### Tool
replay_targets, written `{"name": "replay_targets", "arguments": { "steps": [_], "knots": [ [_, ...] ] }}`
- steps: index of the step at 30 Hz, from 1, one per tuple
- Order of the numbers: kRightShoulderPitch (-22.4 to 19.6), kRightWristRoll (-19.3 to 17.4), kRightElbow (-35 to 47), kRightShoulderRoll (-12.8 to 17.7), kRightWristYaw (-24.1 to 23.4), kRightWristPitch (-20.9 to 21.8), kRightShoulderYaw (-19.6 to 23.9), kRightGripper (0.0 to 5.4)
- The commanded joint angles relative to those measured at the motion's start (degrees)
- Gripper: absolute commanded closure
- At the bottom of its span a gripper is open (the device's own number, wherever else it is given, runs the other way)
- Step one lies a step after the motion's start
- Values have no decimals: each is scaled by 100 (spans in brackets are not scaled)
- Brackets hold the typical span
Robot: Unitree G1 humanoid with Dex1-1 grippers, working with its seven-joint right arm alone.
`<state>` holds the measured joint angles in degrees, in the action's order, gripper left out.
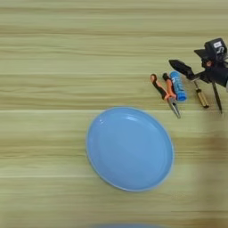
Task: Move the objects on the table
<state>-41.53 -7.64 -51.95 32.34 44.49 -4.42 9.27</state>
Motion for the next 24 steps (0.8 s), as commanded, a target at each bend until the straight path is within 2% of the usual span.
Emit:
{"name": "replay_targets", "arguments": {
  "steps": [1, 15, 24],
  "knots": [
    [-548, 83, -28, 402, -56, 222, 38, 2],
    [-589, 429, -668, 546, 11, 431, -90, 2],
    [-689, 599, -1154, 641, -137, 553, -75, 2]
  ]
}}
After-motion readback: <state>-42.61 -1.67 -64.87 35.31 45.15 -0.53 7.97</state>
